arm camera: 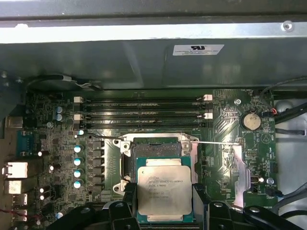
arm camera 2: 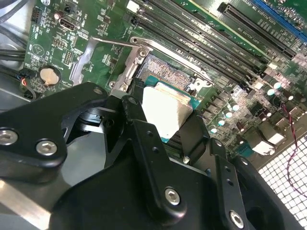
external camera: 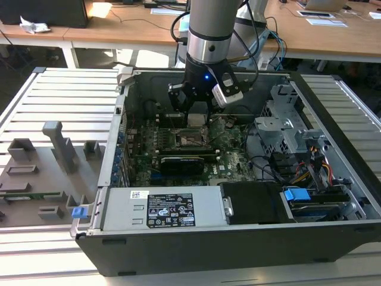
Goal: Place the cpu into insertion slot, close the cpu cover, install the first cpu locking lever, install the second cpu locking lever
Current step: 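Place the cpu into insertion slot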
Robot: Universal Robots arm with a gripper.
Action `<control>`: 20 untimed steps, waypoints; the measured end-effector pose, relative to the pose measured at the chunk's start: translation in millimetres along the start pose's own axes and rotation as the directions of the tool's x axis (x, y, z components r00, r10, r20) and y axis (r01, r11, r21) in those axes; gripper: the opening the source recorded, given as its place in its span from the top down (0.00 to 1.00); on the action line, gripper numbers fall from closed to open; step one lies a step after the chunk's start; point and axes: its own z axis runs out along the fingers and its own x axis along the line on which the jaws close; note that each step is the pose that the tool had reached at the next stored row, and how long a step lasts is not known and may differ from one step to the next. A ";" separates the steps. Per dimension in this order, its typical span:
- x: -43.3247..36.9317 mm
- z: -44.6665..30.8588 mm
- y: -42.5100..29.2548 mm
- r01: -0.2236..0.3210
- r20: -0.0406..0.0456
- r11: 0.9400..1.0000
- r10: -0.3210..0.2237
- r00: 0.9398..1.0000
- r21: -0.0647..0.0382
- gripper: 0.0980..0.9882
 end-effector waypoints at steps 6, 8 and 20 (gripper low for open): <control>0.0 0.3 0.0 -0.072 0.004 0.997 0.072 0.997 0.000 0.50; 0.0 0.5 0.0 -0.096 0.006 0.995 0.096 0.995 0.001 0.50; 0.0 0.6 0.0 -0.250 0.017 0.968 0.250 0.968 0.013 0.50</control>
